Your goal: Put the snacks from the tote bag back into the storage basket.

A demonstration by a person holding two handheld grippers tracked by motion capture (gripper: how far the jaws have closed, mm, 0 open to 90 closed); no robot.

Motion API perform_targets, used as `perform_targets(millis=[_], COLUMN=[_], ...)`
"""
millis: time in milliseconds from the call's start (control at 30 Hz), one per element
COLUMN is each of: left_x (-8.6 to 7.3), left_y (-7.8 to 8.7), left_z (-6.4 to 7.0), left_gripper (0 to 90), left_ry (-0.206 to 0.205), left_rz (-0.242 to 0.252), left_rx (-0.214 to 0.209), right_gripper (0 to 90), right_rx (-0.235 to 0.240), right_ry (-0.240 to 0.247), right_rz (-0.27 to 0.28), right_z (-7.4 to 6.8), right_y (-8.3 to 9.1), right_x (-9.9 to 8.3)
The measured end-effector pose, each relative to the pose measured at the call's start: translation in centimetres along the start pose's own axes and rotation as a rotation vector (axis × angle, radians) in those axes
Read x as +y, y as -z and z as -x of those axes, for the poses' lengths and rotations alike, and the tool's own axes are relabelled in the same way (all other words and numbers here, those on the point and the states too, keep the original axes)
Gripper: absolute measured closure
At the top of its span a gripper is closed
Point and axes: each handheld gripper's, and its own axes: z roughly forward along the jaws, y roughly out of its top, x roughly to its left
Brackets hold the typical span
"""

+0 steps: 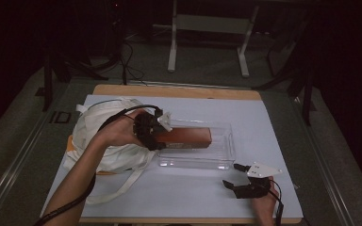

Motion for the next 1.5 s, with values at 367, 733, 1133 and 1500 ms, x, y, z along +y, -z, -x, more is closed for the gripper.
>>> perform_targets(millis=[367, 733, 1133, 1500], left_x=[0.6, 1.6, 2.6, 2.9], left_y=[-0.5, -1.1, -2.1, -2.5], left_z=[-0.4, -0.5, -0.2, 0.1], left_gripper=[43.8, 43.9, 43.7, 43.2], left_ry=[-0.015, -0.044, -0.08, -0.1], left_rz=[0.003, -0.01, -0.042, -0.059], left_rx=[-0.003, -0.023, -0.041, -0.07], right_gripper=[20.1, 20.1, 20.1, 20.1], right_rx=[-0.001, -0.002, -0.001, -0.001], right_ry=[0.001, 0.001, -0.001, 0.0], right_rz=[0.002, 0.003, 0.002, 0.001], right_z=[0.0, 0.0, 0.0, 0.0], right_y=[0.0, 0.0, 0.0, 0.0], right_x=[0.0, 0.0, 0.0, 0.0])
